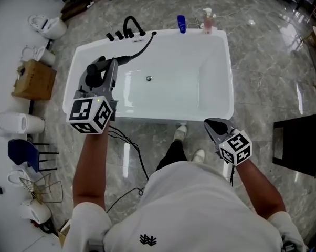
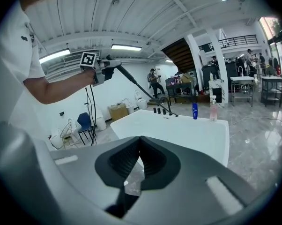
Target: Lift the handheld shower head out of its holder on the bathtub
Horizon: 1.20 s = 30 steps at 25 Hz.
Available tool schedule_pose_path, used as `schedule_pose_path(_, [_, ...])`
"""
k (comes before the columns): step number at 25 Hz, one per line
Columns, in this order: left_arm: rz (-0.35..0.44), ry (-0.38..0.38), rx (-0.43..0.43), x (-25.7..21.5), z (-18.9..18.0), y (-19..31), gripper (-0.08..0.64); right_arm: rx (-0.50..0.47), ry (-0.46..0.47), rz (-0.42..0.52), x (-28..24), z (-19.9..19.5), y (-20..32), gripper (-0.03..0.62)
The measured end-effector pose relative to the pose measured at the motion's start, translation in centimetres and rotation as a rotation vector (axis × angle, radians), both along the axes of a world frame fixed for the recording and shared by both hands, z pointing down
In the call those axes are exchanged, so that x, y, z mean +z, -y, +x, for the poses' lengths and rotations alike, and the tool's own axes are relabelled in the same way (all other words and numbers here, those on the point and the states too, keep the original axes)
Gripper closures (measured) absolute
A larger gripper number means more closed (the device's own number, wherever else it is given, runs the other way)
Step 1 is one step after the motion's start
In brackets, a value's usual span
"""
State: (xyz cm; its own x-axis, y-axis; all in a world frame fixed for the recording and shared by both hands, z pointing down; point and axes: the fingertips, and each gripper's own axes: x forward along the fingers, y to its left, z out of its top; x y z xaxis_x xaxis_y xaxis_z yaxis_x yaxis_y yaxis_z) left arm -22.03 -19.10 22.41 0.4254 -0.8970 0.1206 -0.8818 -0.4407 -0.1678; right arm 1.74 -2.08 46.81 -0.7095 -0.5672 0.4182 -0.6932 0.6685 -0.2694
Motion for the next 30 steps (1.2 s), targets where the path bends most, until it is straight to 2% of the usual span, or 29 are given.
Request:
schedule_pose_path(20, [0.054, -0.032, -0.024, -3.1, -1.9, -8.6, 0.422, -0.046, -0.011, 0.025, -1.2, -1.3, -2.3, 0.578])
schedule_pose_path(30, [0.062, -0.055, -0.025, -3.4, -2.0, -10.8, 0.422, -0.057, -0.017, 0.030, -0.8, -1.4, -3.1, 0.578])
